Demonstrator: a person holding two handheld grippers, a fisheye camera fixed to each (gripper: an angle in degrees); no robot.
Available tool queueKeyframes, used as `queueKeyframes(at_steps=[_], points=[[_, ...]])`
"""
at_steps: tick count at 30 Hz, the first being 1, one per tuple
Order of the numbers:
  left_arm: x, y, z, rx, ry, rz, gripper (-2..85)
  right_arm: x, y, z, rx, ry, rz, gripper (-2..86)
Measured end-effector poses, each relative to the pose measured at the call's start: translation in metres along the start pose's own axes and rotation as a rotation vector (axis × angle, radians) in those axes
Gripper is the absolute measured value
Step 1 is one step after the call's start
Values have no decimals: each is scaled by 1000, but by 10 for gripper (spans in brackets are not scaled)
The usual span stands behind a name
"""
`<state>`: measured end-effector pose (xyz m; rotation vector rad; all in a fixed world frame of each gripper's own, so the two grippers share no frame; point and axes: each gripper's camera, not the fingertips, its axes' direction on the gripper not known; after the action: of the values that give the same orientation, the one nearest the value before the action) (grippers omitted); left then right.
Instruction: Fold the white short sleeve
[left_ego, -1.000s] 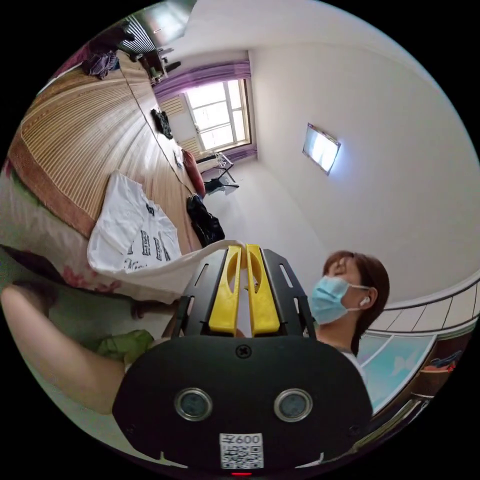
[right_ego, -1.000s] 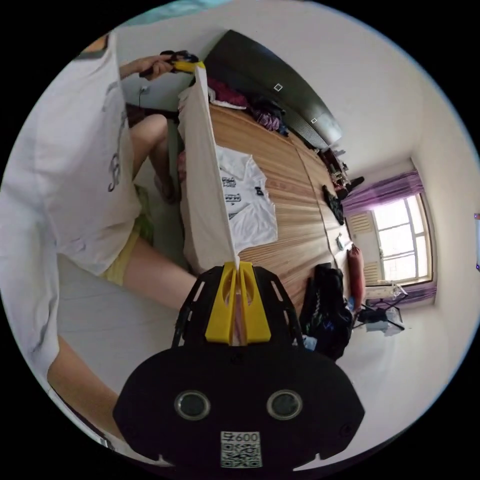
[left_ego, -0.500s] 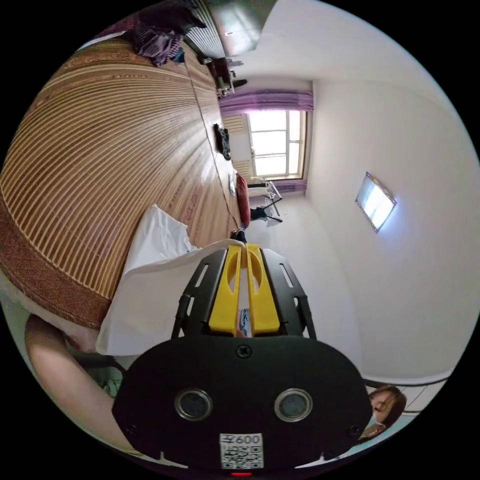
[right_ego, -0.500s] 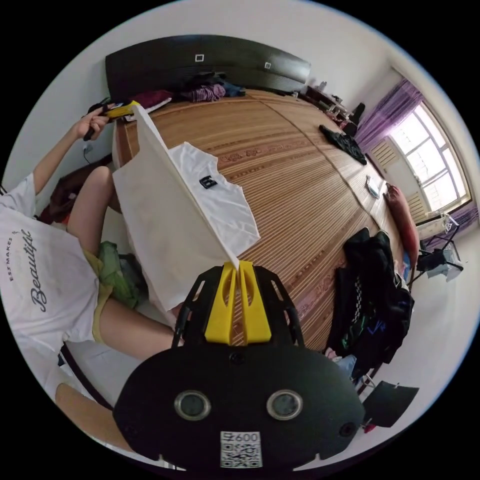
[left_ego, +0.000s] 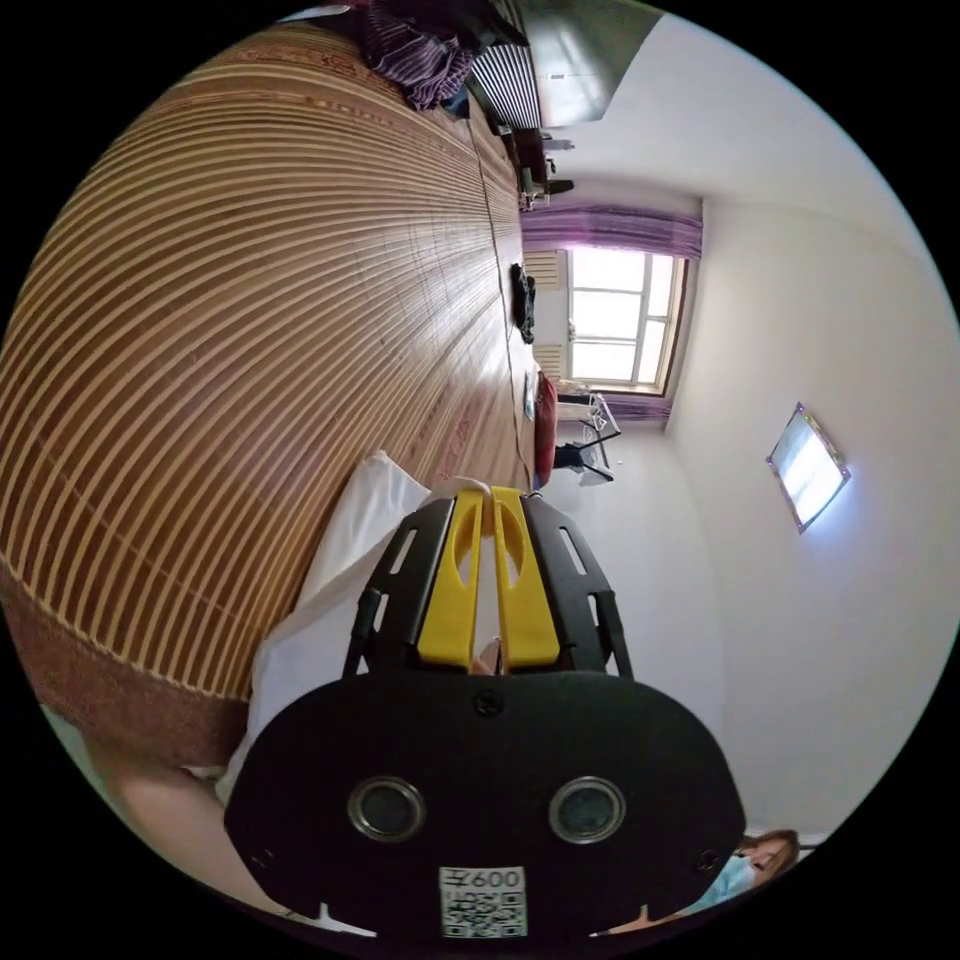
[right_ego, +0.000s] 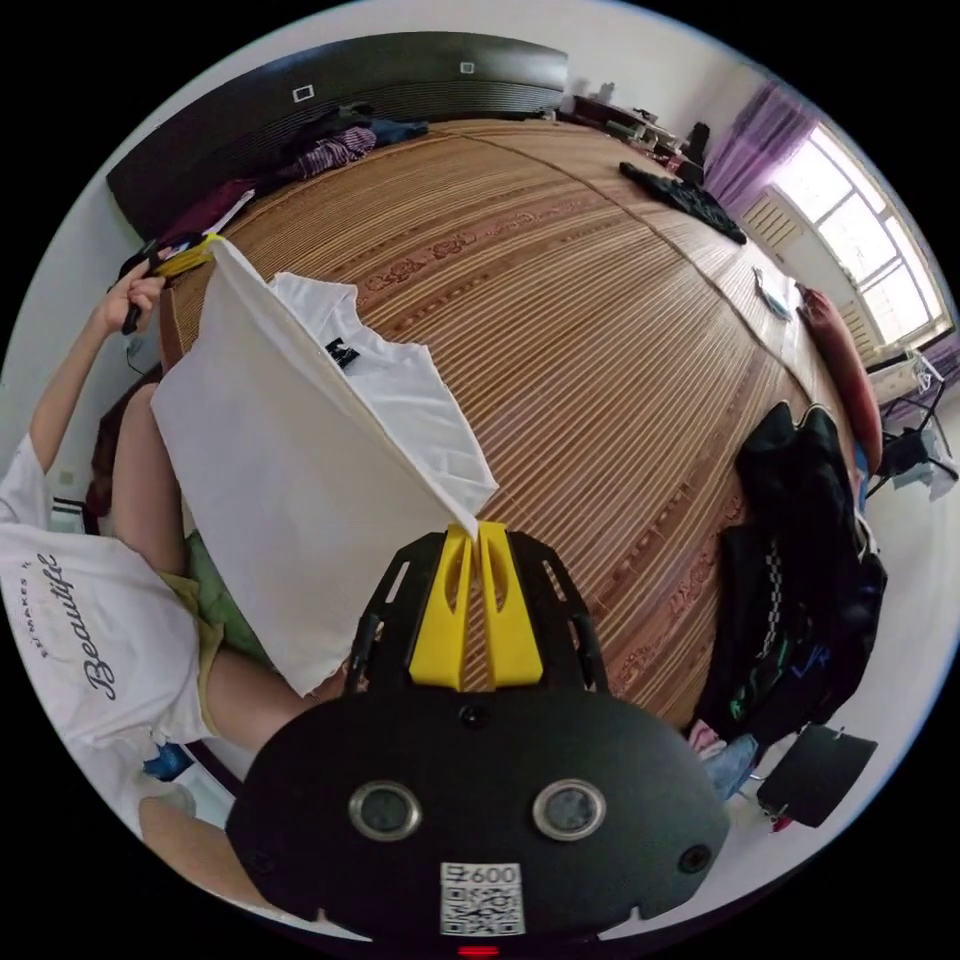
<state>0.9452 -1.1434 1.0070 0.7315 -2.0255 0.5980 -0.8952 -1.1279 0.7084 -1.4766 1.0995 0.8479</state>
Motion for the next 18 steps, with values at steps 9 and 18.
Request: queueKeyframes(at_steps=[9,18], points=[[-91,-125,29,-24,4,-84,21,128,-64,21,31,-302,266,-8],[-147,-228,0,-16,67,-216,58,215,-64,7,15,-25,550,-3]])
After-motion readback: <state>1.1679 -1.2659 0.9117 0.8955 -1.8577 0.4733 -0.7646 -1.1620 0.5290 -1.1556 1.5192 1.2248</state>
